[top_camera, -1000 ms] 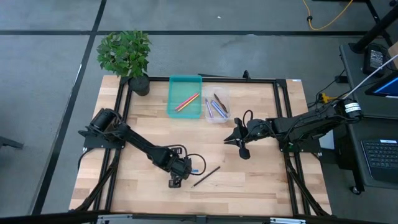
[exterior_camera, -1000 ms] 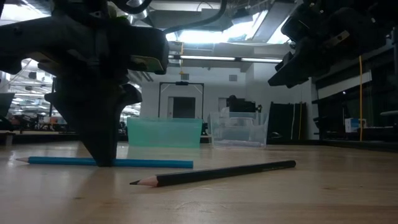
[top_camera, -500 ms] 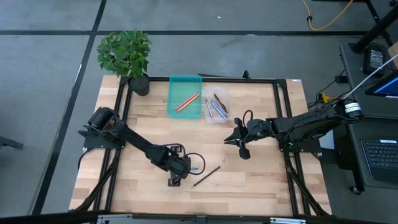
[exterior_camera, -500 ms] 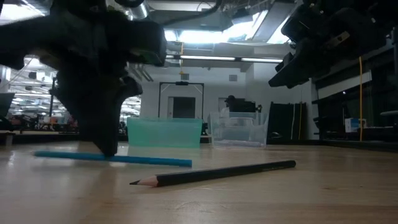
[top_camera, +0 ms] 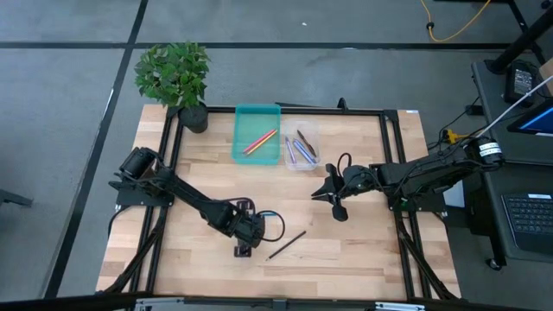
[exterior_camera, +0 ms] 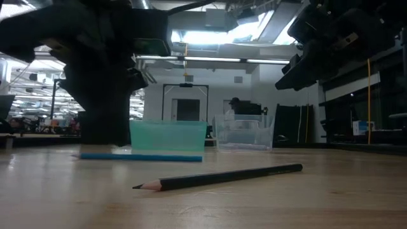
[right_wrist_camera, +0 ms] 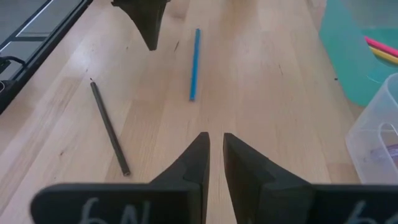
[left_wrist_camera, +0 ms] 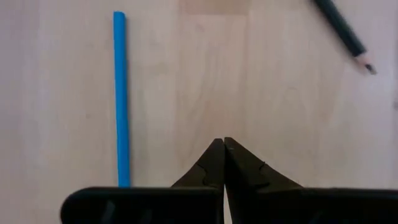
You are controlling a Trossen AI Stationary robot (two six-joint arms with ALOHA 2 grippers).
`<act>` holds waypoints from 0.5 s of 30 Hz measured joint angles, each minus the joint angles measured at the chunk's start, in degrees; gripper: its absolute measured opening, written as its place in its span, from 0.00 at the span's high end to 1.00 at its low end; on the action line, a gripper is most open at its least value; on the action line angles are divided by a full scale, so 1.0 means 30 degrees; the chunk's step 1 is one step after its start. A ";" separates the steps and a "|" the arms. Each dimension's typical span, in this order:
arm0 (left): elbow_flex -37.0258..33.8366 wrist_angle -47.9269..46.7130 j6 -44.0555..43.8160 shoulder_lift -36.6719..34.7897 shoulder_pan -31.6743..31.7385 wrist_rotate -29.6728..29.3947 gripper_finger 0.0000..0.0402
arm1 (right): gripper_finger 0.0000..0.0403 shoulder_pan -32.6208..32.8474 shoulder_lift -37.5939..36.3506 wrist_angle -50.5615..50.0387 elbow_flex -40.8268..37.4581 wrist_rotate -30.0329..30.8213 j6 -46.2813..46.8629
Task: Sort pens & pencils
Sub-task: Put the blue pencil into the blue bin
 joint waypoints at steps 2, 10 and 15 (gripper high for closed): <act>0.0007 -0.0232 -0.0007 -0.0014 0.0000 -0.0209 1.00 | 0.88 0.0000 0.0000 0.0047 0.0002 0.0007 0.0049; 0.0036 -0.0009 0.0300 -0.0021 0.0418 -0.3303 1.00 | 0.87 0.0109 0.0726 0.1874 0.0009 0.0034 -0.0960; 0.0043 -0.0770 0.0525 -0.0033 0.0958 -0.3481 0.96 | 0.81 0.0102 0.2234 0.2972 0.0009 0.0379 -0.1022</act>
